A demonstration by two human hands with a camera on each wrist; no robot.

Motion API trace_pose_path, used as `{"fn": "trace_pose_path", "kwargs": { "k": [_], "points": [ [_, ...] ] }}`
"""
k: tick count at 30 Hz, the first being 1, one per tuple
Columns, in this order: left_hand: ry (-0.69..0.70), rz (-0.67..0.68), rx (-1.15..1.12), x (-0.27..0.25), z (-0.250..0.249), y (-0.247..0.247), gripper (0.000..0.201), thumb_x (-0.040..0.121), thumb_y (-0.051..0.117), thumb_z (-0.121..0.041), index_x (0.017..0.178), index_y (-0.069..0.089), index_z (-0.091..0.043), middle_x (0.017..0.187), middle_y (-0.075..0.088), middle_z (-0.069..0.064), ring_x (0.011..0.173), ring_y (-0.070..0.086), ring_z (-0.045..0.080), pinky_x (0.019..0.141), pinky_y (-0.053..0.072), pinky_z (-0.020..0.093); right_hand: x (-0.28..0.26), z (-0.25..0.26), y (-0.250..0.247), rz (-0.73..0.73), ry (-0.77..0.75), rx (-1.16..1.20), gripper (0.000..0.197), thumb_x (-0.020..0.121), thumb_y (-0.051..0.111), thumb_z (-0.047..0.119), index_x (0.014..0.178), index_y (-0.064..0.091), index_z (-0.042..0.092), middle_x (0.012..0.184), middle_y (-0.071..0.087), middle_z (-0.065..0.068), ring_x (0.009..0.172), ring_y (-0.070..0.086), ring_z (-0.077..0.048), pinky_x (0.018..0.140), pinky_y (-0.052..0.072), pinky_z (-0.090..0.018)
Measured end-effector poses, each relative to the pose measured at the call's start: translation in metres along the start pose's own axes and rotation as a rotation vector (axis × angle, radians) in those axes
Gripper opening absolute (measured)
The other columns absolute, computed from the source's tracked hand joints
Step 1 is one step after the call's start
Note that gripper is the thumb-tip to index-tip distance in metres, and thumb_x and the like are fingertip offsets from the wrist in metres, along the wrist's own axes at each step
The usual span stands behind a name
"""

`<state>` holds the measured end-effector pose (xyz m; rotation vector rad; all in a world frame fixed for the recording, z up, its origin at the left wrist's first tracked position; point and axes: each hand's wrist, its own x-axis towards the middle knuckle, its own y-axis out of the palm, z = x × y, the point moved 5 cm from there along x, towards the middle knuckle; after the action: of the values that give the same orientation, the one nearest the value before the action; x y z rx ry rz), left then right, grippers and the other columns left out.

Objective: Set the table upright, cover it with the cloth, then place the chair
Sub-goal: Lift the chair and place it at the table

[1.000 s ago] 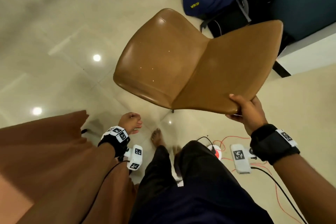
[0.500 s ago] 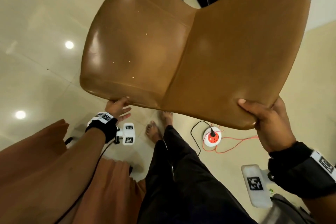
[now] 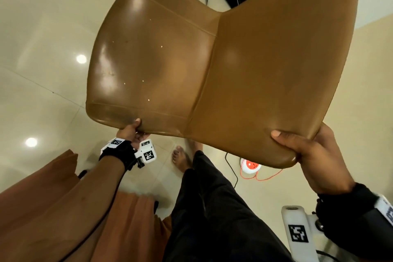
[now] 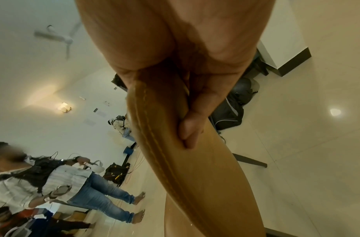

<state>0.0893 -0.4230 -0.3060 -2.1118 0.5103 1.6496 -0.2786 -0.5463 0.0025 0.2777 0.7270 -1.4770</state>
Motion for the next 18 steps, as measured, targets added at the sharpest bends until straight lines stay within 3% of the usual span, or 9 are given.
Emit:
{"fn": "trace_pose_path", "kwargs": {
  "k": [6, 9, 16, 18],
  "points": [
    [0.024, -0.014, -0.047, -0.016, -0.002, 0.007, 0.047, 0.088, 0.067, -0.005, 0.132, 0.051, 0.001, 0.122, 0.063, 0.025, 0.094, 0.066, 0.038, 0.060, 0.056, 0.051, 0.020, 0.029, -0.009, -0.002, -0.047, 0.023, 0.035, 0.084, 0.062, -0.007, 0.114, 0.069, 0.008, 0.111, 0.076, -0.005, 0.106, 0.071, -0.026, 0.092, 0.057, -0.041],
    [0.051, -0.021, -0.058, -0.029, -0.011, 0.009, 0.046, 0.089, 0.065, -0.003, 0.132, 0.049, 0.002, 0.121, 0.062, 0.025, 0.098, 0.064, 0.040, 0.071, 0.055, 0.052, 0.035, 0.054, -0.011, 0.003, -0.064, 0.051, 0.034, 0.083, 0.058, -0.011, 0.110, 0.069, 0.006, 0.106, 0.077, -0.006, 0.101, 0.072, -0.025, 0.084, 0.059, -0.031],
    [0.105, -0.028, -0.087, -0.051, -0.054, -0.005, 0.042, 0.089, 0.063, 0.001, 0.129, 0.051, 0.003, 0.120, 0.062, 0.027, 0.094, 0.063, 0.040, 0.077, 0.054, 0.054, 0.055, 0.112, 0.019, 0.074, -0.090, 0.070, 0.032, 0.084, 0.052, -0.011, 0.106, 0.068, 0.005, 0.098, 0.077, -0.002, 0.090, 0.074, -0.019, 0.070, 0.061, -0.026],
    [0.119, -0.032, -0.113, -0.055, -0.067, -0.016, 0.039, 0.089, 0.063, 0.001, 0.126, 0.052, 0.002, 0.115, 0.063, 0.025, 0.090, 0.065, 0.039, 0.069, 0.057, 0.051, 0.058, 0.133, 0.038, 0.104, -0.111, 0.049, 0.031, 0.084, 0.051, -0.011, 0.102, 0.068, 0.008, 0.094, 0.078, 0.002, 0.086, 0.074, -0.015, 0.065, 0.059, -0.025]
  ]
}}
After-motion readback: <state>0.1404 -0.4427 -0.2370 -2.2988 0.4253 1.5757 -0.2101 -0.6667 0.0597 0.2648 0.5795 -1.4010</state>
